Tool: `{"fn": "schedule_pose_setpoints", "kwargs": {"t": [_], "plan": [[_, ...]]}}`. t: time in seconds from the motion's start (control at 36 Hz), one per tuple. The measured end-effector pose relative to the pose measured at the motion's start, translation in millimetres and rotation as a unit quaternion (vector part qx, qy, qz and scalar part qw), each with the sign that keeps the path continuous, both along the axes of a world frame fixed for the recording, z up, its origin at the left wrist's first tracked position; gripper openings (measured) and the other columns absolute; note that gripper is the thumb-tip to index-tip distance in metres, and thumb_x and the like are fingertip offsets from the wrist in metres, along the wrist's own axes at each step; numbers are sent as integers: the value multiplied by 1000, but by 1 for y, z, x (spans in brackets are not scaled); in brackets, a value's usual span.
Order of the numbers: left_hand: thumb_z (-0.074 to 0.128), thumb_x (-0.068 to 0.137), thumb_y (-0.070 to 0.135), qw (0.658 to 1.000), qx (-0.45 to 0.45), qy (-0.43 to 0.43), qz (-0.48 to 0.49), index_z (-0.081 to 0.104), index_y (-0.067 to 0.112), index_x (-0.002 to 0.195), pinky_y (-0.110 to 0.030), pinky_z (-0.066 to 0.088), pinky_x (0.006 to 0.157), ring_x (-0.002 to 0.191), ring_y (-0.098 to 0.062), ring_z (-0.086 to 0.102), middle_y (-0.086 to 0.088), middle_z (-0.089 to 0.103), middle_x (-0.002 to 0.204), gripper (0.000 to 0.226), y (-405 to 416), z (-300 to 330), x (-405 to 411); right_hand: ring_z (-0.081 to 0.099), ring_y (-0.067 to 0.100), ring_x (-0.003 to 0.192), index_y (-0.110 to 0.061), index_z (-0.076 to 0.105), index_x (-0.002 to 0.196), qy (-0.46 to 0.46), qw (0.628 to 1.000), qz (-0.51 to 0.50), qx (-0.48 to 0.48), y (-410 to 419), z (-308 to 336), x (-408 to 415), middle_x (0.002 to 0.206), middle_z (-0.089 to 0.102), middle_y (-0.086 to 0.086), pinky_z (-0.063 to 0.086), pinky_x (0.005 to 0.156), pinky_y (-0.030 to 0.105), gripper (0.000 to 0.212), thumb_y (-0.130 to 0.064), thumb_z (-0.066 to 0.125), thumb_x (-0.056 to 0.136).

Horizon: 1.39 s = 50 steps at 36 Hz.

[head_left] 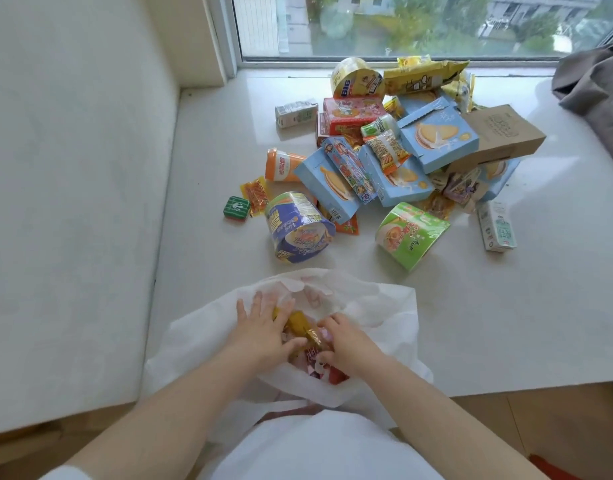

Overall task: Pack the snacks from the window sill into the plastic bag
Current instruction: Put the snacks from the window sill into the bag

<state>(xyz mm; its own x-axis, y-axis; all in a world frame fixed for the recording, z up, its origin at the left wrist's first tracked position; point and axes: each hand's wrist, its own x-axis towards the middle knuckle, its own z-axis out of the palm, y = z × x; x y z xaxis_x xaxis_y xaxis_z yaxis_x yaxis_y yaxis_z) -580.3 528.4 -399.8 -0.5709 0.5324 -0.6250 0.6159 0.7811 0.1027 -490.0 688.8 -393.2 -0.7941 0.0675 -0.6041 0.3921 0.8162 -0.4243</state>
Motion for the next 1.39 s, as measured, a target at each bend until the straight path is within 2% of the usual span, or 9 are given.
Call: {"fn": "schedule_pose_setpoints", "kwargs": {"t": [0.19, 0.36, 0.53, 0.58, 0.72, 0.97, 1.14, 1.22, 1.39], "plan": [[9, 99, 47, 997, -15, -35, 73, 11, 43, 148, -59, -10, 112, 143, -28, -21, 2, -21, 156, 49, 6, -8, -19, 42, 24, 119, -21, 48, 129, 55, 980, 114, 157, -6, 1, -2, 129, 50, 1, 32, 98, 35, 63, -50, 7, 91], [42, 95, 31, 983, 104, 110, 106, 63, 36, 113, -49, 4, 116, 143, -29, -5, 3, 1, 158, 28, 16, -8, -27, 40, 24, 122, -20, 41, 138, 67, 986, 36, 147, 24, 2, -17, 137, 43, 3, 35, 95, 32, 51, -7, 33, 90], [51, 92, 26, 968, 93, 17, 233, 67, 24, 103, -39, 43, 95, 121, -30, 40, -7, 34, 141, 19, 11, -24, -41, -7, 34, 145, -29, -5, 150, 8, 944, -42, 326, 46, -4, -22, 157, -7, 14, -2, 116, 49, 83, -16, 49, 88], [45, 95, 25, 969, 98, -4, 225, 65, 21, 107, -36, 47, 83, 103, -28, 53, -7, 52, 118, 24, 9, -24, -45, 6, 36, 144, -26, -13, 149, -51, 931, -91, 349, 53, -10, -22, 154, 15, 17, 0, 114, 54, 91, -30, 55, 88], [46, 93, 22, 961, 185, 118, 167, 64, 20, 102, -34, 37, 80, 96, -23, 55, 0, 57, 104, 20, 9, -11, -50, 57, 22, 108, -21, 56, 119, -151, 931, -112, 312, 66, -14, -16, 110, 64, 0, 35, 97, 37, 32, -15, 46, 89], [52, 92, 18, 949, 233, 134, 162, 53, 11, 119, -34, 37, 60, 78, -37, 59, -11, 44, 121, 29, 22, 8, -54, 59, 30, 70, -15, 69, 76, 192, 898, -188, 348, 107, 29, -5, 70, 64, 4, 39, 66, 35, 23, -2, 78, 59], [73, 69, 1, 933, 294, 175, 117, 64, 7, 108, -33, 45, 41, 61, -33, 59, -12, 57, 106, 40, 28, 8, -53, 58, 34, 73, -13, 68, 78, 288, 860, -231, 352, 115, 42, -11, 75, 61, 10, 40, 65, 38, 33, 2, 79, 51], [63, 78, 7, 946, 260, 165, 104, 57, 14, 124, -37, 50, 63, 91, -31, 58, -5, 52, 124, 47, 32, 2, -52, 52, 34, 90, -13, 66, 93, 310, 856, -209, 356, 105, 35, -10, 96, 56, 13, 45, 73, 44, 51, -1, 74, 45], [65, 73, 9, 959, 224, 160, 67, 59, 19, 120, -42, 48, 79, 109, -33, 48, -9, 43, 135, 49, 35, -5, -50, 27, 35, 130, -32, 46, 126, 191, 927, -18, 322, 69, 12, 0, 137, 39, 9, 20, 98, 74, 69, -57, 56, 63]]}}
